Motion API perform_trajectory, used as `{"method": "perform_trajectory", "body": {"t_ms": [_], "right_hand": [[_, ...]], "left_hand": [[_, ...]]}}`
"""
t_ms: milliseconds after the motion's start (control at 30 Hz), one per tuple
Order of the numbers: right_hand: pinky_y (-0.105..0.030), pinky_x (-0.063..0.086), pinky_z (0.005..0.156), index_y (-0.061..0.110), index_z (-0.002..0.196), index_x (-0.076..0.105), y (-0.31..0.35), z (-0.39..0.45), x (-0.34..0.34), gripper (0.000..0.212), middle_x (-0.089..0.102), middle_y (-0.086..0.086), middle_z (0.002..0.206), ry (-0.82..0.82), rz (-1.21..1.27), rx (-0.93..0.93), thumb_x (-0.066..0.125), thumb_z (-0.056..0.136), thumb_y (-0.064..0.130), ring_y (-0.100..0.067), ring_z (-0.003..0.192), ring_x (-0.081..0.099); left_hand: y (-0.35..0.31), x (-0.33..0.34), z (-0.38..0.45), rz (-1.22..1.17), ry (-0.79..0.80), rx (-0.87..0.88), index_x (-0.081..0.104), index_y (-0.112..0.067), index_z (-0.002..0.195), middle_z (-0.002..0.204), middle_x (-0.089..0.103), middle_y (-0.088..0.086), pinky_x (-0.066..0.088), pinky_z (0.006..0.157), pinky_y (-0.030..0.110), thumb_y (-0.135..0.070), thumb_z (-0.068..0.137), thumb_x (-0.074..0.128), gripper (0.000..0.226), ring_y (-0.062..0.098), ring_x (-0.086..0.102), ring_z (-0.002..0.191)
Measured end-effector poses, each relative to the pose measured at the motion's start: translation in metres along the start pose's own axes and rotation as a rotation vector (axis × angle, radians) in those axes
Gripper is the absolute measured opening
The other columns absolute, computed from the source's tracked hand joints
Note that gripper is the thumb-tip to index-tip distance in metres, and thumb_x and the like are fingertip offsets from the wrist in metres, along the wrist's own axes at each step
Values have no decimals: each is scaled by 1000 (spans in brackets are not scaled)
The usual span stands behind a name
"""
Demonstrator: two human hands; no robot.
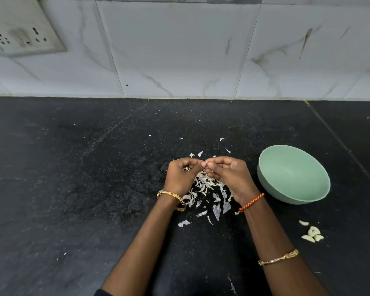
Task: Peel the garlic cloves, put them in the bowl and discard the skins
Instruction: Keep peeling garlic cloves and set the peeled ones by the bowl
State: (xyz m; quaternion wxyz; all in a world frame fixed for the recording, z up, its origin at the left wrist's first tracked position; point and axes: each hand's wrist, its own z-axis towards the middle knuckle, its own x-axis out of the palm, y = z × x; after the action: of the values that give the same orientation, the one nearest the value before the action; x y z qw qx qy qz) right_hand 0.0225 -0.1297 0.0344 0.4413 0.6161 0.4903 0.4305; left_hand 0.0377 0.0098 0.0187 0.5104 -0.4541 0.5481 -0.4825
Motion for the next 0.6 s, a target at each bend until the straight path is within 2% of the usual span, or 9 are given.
{"method": "perform_trajectory", "body": {"t_ms": [67,167,267,400,533,600], "right_hand": [[-18,56,62,2,90,69,-1,0,0,7,73,-14,82,20,-14,-6,68,84,-1,-14,68,71],[-20,56,60,3,93,70,-8,-2,-4,8,73,-13,82,-2,-108,-62,69,85,4,-14,69,71],[-21,57,61,12,88,72,-15,-4,-7,5,73,-5,80,-37,-226,-120,70,86,9,-10,70,70],[-23,58,66,22,81,72,-20,-4,-9,12,72,2,80,-68,-263,-181,72,83,10,-7,75,67],[-19,56,63,15,84,72,-21,-9,-9,10,71,-4,77,-56,-210,-183,72,83,6,-8,69,66],[-18,55,63,15,84,72,-22,-11,-8,11,70,-6,76,-69,-219,-194,70,84,3,-8,66,65]], "left_hand": [[2,4,1,20,-39,-21,74,-14,83,81,72,1,51,74,17,-14,85,70,4,10,65,78],[1,10,-3,6,-43,-66,73,-9,83,65,62,0,46,61,15,-10,85,69,5,8,54,61],[0,15,-4,-10,-35,-109,72,-10,80,59,52,-1,40,53,15,-8,85,68,6,9,44,57],[1,19,-7,-18,-40,-131,71,-11,78,47,45,-10,31,44,14,-5,86,66,11,0,32,42],[-2,18,-10,-9,-52,-129,67,-16,68,59,58,-5,41,50,11,-8,87,66,20,3,47,53],[-2,18,-13,-12,-50,-126,64,-15,63,55,57,-8,43,53,10,-8,86,66,24,0,47,52]]}}
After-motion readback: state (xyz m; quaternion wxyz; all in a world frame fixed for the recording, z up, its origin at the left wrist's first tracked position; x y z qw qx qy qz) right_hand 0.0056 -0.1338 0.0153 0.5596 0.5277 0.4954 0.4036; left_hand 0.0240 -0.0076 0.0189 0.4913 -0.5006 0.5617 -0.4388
